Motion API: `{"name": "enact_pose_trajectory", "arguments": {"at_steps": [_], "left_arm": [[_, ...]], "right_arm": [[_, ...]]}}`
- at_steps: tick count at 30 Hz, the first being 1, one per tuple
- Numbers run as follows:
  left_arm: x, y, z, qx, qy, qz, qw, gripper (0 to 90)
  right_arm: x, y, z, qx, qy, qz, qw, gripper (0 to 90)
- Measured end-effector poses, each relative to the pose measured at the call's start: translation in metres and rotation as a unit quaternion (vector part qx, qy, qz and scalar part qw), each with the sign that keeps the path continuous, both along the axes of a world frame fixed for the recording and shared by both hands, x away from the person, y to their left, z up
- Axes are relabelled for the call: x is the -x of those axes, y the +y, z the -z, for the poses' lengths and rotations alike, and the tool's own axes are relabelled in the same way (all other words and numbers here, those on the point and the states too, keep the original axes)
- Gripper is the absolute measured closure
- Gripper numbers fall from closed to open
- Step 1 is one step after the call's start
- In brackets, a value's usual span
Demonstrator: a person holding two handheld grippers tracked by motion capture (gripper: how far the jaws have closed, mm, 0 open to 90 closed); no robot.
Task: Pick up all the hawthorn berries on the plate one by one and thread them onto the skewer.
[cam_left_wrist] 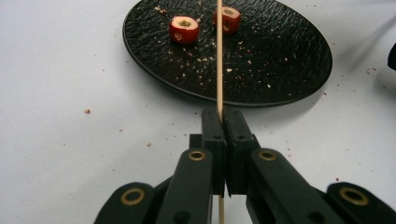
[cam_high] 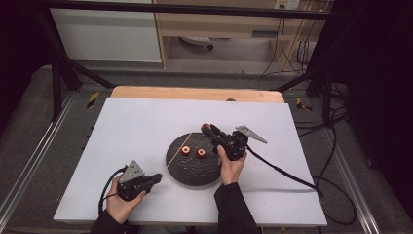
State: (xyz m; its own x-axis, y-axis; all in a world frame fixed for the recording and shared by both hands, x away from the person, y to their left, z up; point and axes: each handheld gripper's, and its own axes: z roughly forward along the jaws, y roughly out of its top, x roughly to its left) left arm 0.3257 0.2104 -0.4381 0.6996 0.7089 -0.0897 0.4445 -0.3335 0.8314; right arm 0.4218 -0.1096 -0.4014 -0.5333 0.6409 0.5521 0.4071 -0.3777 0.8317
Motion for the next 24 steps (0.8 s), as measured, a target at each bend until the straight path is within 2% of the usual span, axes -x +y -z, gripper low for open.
{"name": "enact_pose_trajectory", "arguments": {"at_steps": [11, 24], "left_arm": [[0.001, -0.012, -0.001, -0.003, -0.001, 0.006, 1.0, 88.4], [0.001, -0.023, -0.006, 0.002, -0.004, 0.011, 0.9999, 88.4]], "right_arm": [[-0.002, 0.0, -0.001, -0.019, -0.005, 0.007, 0.9998, 61.1], [-0.004, -0.001, -0.001, -0.023, -0.014, 0.012, 0.9996, 61.1]]}}
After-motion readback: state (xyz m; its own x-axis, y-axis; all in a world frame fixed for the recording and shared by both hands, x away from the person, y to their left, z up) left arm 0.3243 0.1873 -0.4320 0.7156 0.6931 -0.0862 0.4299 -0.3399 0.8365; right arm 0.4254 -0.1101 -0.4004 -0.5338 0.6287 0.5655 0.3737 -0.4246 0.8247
